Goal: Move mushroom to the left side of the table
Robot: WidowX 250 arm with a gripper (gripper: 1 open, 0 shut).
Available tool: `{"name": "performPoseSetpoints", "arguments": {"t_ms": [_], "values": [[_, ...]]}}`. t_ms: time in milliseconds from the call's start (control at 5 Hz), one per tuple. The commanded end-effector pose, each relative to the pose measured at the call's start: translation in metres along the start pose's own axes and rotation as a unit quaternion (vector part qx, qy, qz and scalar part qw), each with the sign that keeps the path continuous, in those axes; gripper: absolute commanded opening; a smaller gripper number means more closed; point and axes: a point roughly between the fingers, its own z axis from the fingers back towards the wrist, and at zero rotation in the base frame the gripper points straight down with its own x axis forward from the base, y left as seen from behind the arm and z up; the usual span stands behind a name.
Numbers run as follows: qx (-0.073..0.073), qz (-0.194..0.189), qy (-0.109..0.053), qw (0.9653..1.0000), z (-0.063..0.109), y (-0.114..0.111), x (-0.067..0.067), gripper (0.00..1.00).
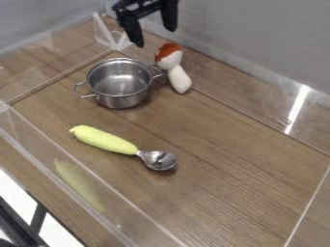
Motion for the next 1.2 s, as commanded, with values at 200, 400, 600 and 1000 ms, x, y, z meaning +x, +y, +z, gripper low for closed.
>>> {"name": "performPoseSetpoints", "arguments": {"t_ms": [200, 400, 600, 1000], "values": [[-0.018, -0.003, -0.034, 0.9993, -0.009, -0.02, -0.002, 1.0], [-0.016, -0.013, -0.036, 0.9992, -0.024, -0.016, -0.002, 1.0], [-0.015, 0.01, -0.045, 0.9988, -0.037, -0.014, -0.006, 1.0], [-0.014, 0.061, -0.064, 0.996, -0.055, -0.013, 0.0, 0.0]]}}
